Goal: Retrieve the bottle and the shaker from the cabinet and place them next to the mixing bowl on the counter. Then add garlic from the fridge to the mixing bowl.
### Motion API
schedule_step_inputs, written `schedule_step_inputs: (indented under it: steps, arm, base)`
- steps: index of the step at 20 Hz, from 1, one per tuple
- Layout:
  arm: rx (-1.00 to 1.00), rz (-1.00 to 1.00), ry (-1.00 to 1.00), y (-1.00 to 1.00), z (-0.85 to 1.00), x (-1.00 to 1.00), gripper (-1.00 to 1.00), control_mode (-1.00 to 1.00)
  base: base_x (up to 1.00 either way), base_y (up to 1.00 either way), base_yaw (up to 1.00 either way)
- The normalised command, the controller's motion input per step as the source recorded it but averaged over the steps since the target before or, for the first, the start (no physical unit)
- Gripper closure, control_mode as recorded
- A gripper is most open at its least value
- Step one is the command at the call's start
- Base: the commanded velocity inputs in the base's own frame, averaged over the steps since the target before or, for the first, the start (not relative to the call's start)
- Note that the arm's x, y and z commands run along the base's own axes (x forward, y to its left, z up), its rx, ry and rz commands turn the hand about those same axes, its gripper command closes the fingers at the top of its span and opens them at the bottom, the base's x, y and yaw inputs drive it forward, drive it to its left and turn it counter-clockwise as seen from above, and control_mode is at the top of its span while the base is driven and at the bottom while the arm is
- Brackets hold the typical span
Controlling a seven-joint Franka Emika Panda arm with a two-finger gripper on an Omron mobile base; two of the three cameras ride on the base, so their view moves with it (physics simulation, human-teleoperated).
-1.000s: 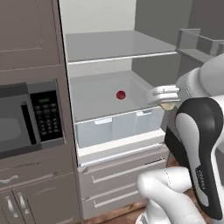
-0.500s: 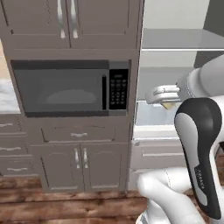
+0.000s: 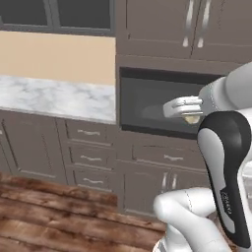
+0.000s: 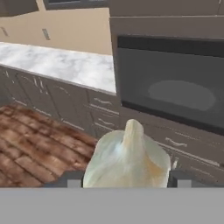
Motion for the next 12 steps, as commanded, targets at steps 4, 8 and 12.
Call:
schedule_step_inputs:
  steps: [4, 8, 12]
  arm:
    - [0.0, 0.0, 0.0, 0.0, 0.0, 0.0, 1.0, 1.0]
    - [0.0, 0.0, 0.0, 0.0, 0.0, 0.0, 1.0, 1.0]
    - [0.0, 0.0, 0.0, 0.0, 0.0, 0.0, 1.0, 1.0]
  base:
    - [1.0, 0.74, 0.34]
    - [1.0, 0.22, 0.21]
    - [0.94, 0.48, 0.32]
